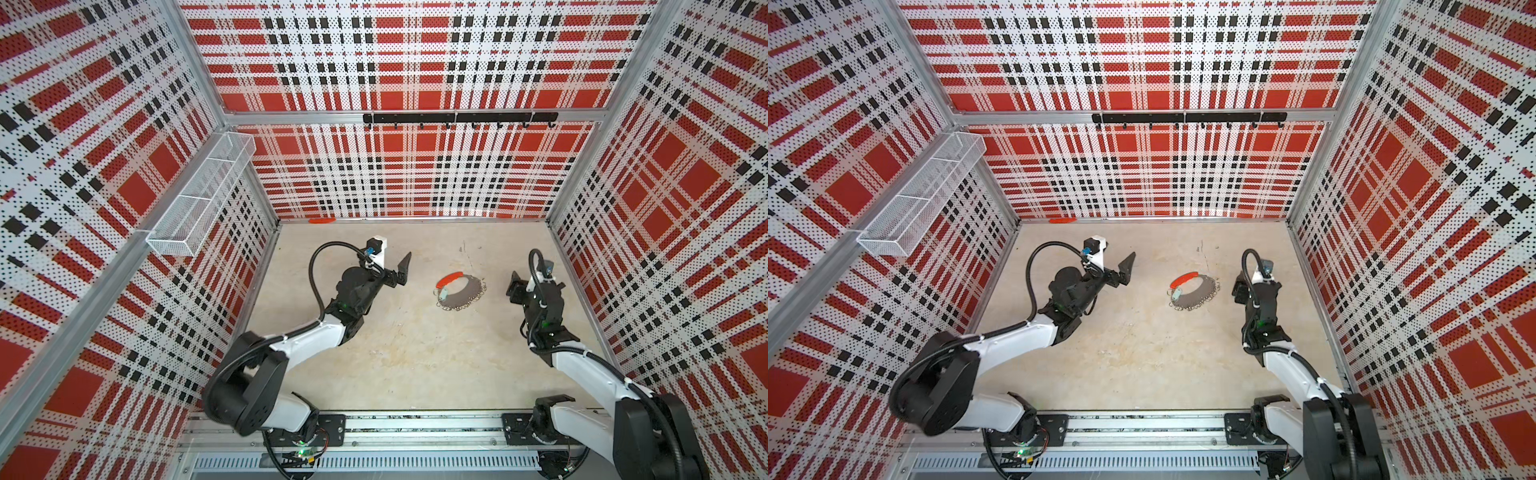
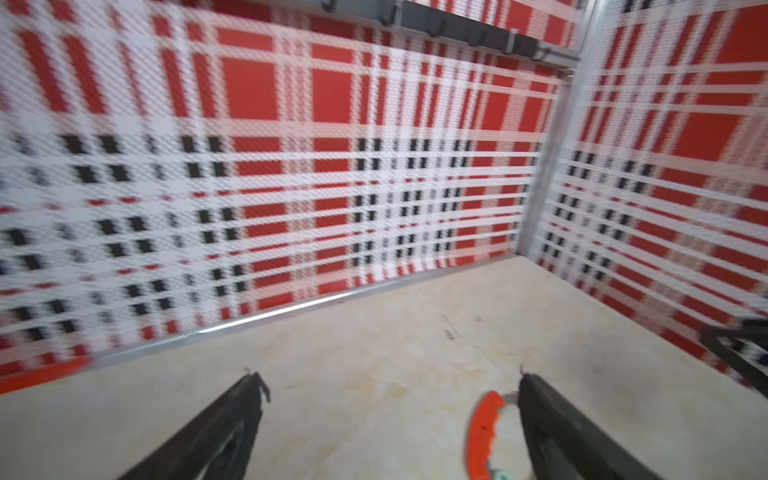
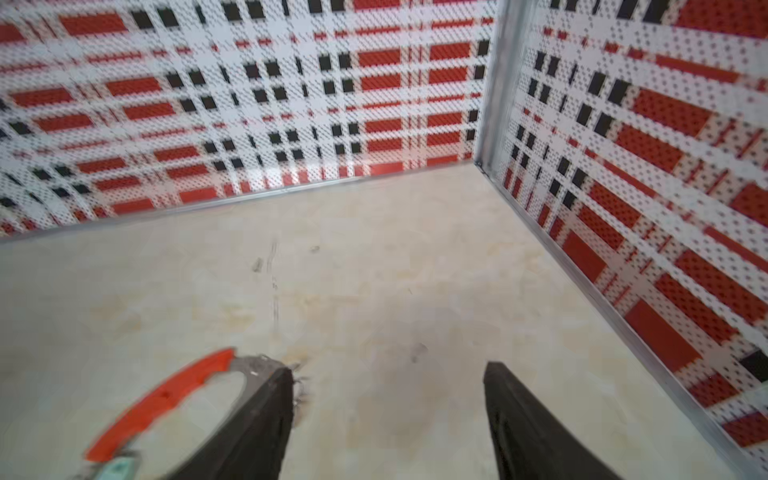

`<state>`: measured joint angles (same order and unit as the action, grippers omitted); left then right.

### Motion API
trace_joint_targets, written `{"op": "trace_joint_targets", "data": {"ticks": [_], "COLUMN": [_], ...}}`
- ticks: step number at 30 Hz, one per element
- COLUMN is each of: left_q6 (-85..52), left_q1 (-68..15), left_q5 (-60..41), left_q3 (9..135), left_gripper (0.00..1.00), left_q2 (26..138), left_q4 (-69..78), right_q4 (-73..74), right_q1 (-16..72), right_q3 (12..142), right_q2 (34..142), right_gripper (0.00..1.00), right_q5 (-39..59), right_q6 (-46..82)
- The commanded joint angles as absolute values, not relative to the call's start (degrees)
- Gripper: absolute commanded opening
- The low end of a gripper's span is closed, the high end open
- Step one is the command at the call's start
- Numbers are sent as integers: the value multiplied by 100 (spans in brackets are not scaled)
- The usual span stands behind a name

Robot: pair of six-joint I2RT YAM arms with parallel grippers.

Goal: Put the keys on the keyring

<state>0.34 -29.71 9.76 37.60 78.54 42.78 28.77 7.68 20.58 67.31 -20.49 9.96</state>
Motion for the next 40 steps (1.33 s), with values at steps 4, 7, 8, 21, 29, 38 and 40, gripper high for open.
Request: {"op": "trace_joint_targets", "data": {"ticks": [4, 7, 8, 21, 29, 38, 40], "left_q6": [486, 441, 406, 306, 237, 141, 141], "left_q1": [-1809, -1467, -1199, -482, -408, -387, -378], "left_q5": [2250, 2164, 2101, 1481, 1619, 1715, 1697], "left_q3": [2562, 1983, 1803, 976, 862, 932, 952], "left_gripper": [98, 98, 98, 98, 98, 98, 98], "left_q2": [7094, 6820, 6795, 8324, 9017, 9045, 9053], "left_q4": [3767, 4306, 4518, 7663, 8622, 8570, 8551], "right_q4": [5367, 5615, 5699, 7008, 6720, 6547, 6619], "right_q1": [738, 639, 613, 363, 352, 240, 240], "right_q3": [1906, 2067, 2059, 1530, 1633, 1708, 1670], "right_q2": [8182, 8570, 8769, 9065, 9014, 9002, 9004], "right_gripper": [84, 84, 85, 100, 100, 100, 100], "right_q5": [-2494, -2160, -2084, -1499, -1302, -576, -596], "right_q6": [319, 269, 314, 347, 341, 246, 222]}}
